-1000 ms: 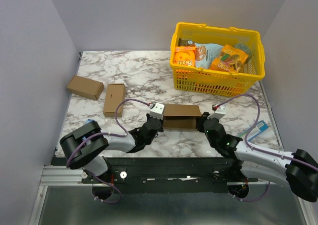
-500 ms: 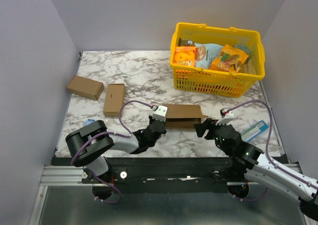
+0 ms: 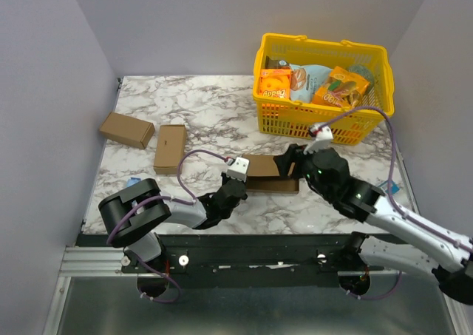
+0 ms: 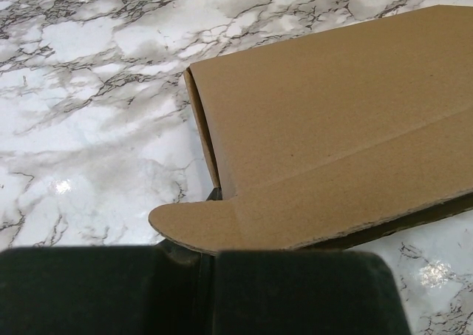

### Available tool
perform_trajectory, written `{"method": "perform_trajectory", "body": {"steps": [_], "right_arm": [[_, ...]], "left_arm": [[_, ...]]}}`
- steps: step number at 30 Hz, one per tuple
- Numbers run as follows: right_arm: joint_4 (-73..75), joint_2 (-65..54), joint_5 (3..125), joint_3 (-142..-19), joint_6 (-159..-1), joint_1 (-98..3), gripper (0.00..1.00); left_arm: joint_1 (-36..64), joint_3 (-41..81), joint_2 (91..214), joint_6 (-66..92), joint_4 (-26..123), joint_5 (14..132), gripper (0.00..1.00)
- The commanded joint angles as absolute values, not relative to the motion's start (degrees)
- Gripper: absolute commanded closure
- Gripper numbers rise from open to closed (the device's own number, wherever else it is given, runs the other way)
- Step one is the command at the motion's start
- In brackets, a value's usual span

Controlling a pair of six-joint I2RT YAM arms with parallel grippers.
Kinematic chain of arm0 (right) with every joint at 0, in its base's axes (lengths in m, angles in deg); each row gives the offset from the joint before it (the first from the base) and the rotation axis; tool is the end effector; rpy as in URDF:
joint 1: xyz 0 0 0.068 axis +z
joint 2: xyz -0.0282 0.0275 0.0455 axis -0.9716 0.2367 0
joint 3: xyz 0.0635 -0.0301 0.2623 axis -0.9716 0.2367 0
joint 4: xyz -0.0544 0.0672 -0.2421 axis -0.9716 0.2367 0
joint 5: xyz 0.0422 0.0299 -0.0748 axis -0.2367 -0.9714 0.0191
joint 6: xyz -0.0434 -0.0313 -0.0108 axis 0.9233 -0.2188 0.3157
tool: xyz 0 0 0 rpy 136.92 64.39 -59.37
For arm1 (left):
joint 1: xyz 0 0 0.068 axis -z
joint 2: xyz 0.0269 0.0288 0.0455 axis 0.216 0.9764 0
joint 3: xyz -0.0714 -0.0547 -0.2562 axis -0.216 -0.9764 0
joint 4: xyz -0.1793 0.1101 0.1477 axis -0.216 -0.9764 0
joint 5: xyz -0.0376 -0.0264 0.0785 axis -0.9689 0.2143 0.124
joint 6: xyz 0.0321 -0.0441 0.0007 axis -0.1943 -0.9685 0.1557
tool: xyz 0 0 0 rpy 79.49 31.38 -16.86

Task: Fold the paper box

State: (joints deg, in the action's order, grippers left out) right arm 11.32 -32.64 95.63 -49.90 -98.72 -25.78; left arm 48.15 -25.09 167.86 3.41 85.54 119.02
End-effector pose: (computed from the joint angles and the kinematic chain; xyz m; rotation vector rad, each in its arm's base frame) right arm 0.1480 0.1561 0.3107 -0.1311 1.9138 0.5041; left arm 0.1555 -0.2304 0.1450 0.2407 1.9000 -0.2998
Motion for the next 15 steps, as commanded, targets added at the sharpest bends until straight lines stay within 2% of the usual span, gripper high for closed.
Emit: {"method": "perform_trajectory", "body": {"steps": [1, 4, 7, 8, 10, 11, 14, 15], "right_arm": [[9.17, -19.17, 94.62, -52.10, -97.37, -25.68, 0.35], [7.92, -14.23, 94.89, -51.58, -100.34, -25.94, 0.36], [5.39, -9.92, 93.05, -48.87, -103.77, -26.12, 0.36], [4.59, -8.25, 92.60, -48.15, -104.57, -26.12, 0.36], [3.09, -6.22, 91.64, -47.36, -106.50, -26.47, 0.36], [2.91, -5.35, 91.46, -47.09, -106.95, -26.56, 0.36], [2.03, -2.01, 90.76, -47.18, -107.74, -27.00, 0.36], [1.77, -0.78, 90.67, -47.44, -107.92, -27.09, 0.36]], "left_arm": [[48.43, -27.06, 169.28, 4.03, 79.89, 118.86, 1.00], [48.52, -27.24, 168.05, 4.30, 79.37, 118.15, 1.00], [48.43, -27.76, 166.03, 4.74, 79.01, 117.10, 0.91], [48.52, -27.85, 165.50, 5.09, 78.93, 116.92, 0.76], [48.52, -27.59, 163.83, 5.18, 77.44, 115.96, 0.54], [48.70, -27.59, 163.13, 5.44, 76.73, 115.69, 0.39], [50.45, -28.03, 159.70, 6.58, 74.88, 116.39, 0.24], [50.54, -28.12, 158.04, 6.93, 74.62, 116.13, 0.22]]}}
